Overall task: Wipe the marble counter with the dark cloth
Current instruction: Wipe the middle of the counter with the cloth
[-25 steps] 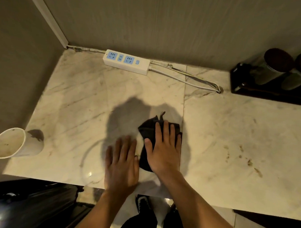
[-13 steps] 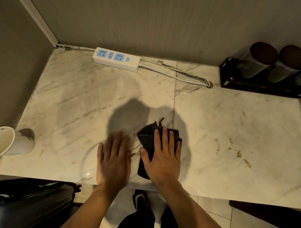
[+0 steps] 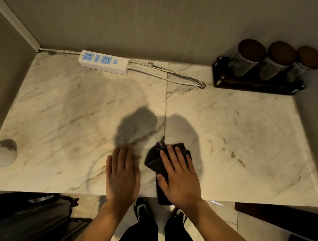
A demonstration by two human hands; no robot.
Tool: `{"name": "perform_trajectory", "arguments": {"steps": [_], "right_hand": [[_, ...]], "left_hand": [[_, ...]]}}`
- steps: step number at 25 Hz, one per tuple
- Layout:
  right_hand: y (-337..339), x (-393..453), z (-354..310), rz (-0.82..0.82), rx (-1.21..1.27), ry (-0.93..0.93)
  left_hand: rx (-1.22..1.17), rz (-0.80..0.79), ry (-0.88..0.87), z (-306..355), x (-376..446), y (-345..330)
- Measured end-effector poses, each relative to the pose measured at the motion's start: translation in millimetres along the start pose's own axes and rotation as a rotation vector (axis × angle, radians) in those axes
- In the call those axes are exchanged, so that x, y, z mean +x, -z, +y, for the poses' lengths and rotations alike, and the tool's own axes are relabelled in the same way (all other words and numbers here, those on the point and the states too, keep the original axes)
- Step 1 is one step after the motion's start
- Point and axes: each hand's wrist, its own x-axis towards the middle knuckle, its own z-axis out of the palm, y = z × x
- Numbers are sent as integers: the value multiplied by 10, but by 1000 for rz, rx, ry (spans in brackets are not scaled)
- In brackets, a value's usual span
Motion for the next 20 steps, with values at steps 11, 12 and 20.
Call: {"name": "perform_trajectory", "arguments": {"steps": [11,12,20], "right_hand": [[160,291,465,-61,-57,162],[168,358,486,-60,-56,153],[205,886,533,-48,-76,-22]], "left_hand": [[-18,11,-56,305,57,-78],[-16,8,-54,340,79,-83],[5,-56,-114,521,239,-153]]}}
